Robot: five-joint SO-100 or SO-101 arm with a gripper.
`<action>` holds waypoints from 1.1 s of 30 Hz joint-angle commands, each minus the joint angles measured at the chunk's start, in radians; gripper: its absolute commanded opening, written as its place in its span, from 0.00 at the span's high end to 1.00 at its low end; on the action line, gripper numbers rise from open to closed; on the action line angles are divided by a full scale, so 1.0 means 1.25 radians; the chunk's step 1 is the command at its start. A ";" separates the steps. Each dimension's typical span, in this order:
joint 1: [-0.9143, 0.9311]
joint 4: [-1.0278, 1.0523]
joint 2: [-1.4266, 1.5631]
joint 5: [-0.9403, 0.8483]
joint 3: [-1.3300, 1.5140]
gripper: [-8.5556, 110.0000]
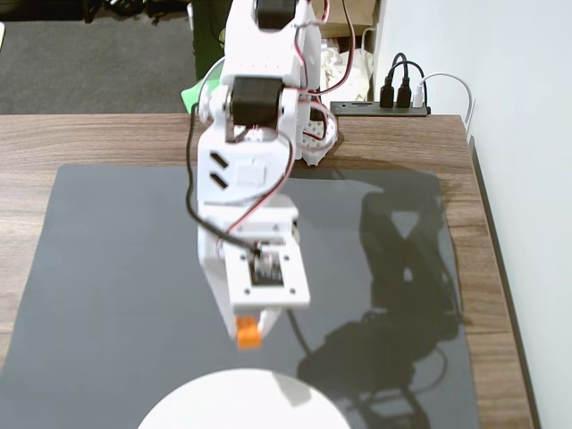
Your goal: Grasp a lego block and put it on the plate.
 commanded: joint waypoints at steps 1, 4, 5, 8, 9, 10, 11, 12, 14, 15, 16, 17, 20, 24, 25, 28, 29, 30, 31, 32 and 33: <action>-0.001 -0.004 -0.055 -0.009 -0.103 0.89; -0.011 0.009 -0.118 -0.001 -0.173 0.89; -0.015 0.020 -0.136 0.001 -0.194 0.89; -0.027 0.031 -0.161 0.007 -0.207 0.89; -0.029 0.033 -0.166 0.009 -0.207 0.89; -0.031 0.038 -0.168 0.009 -0.207 0.89; -0.032 0.042 -0.172 0.011 -0.207 0.89; -0.033 0.044 -0.177 0.013 -0.207 0.89; -0.033 0.045 -0.196 0.020 -0.214 0.89; -0.033 0.049 -0.210 0.022 -0.225 0.89; -0.033 0.060 -0.227 0.026 -0.244 0.89; -0.032 0.080 -0.248 0.028 -0.274 0.89; -0.029 0.163 -0.337 0.042 -0.420 0.89; -0.025 0.364 -0.549 0.053 -0.807 0.89; -0.023 0.434 -0.644 0.055 -0.983 0.89; -0.023 0.539 -0.774 0.042 -1.214 0.88; -0.025 0.557 -0.774 0.039 -1.214 0.88; -0.025 0.558 -0.774 0.043 -1.214 0.88; -0.025 0.553 -0.774 0.047 -1.214 0.88; -0.023 0.556 -0.774 0.047 -1.214 0.88; -0.023 0.558 -0.774 0.050 -1.214 0.88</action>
